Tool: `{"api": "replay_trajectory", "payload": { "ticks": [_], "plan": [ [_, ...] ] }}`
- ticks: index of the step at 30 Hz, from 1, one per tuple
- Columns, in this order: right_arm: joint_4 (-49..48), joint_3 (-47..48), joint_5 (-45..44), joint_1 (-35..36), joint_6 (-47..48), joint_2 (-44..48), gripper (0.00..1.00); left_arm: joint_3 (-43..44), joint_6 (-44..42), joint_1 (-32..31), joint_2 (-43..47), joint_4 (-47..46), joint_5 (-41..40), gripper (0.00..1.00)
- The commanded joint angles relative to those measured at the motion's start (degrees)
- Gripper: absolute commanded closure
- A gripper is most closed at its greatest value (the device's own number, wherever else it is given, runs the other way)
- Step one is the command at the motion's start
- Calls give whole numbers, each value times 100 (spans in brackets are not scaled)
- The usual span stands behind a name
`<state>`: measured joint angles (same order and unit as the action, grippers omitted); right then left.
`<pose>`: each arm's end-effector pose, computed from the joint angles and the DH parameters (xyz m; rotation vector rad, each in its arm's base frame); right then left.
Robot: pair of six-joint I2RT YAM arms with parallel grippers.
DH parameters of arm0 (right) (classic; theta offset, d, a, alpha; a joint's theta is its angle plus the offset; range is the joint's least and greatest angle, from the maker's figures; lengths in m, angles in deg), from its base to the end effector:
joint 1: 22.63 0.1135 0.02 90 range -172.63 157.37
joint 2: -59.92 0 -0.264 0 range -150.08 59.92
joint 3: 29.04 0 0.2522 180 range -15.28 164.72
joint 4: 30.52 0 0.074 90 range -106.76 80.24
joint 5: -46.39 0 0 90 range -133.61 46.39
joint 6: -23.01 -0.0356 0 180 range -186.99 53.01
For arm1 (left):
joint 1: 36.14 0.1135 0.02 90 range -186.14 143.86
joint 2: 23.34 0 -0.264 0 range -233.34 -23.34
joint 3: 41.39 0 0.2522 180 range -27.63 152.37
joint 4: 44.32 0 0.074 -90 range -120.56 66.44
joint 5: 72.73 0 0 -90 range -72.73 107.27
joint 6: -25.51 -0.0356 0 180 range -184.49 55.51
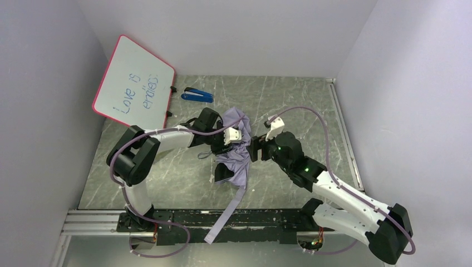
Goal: Put away the umbrella
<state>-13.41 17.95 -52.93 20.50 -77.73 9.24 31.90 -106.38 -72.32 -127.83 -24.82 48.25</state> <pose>0.1546 0.1369 0.2628 -0.4396 1.9076 0.4687 0.2862 -0.2320 0.1576 1.6724 1.6908 -0.6130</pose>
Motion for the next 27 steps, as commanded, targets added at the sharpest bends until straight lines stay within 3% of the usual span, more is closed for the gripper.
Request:
{"api": "replay_trajectory", "payload": {
  "ticks": [1, 5, 12, 20, 27],
  "plan": [
    [601, 416, -347, 3, -435, -117, 19, -215, -647, -32, 72, -173, -650, 65],
    [571, 444, -656, -227, -608, -88, 16, -321, -814, -63, 145, -303, -795, 65],
    [387, 832, 1833, -2149, -502, -922, 16, -688, -1240, -170, 343, -705, -854, 66],
    [310, 1815, 2201, -2398, -195, -2129, 15, -1371, -1577, -393, 625, -1410, -1152, 67],
    [649, 2949, 3180, -2457, 302, -3421, 11, -2129, -2040, -576, 981, -2211, -1272, 70]
  ]
}}
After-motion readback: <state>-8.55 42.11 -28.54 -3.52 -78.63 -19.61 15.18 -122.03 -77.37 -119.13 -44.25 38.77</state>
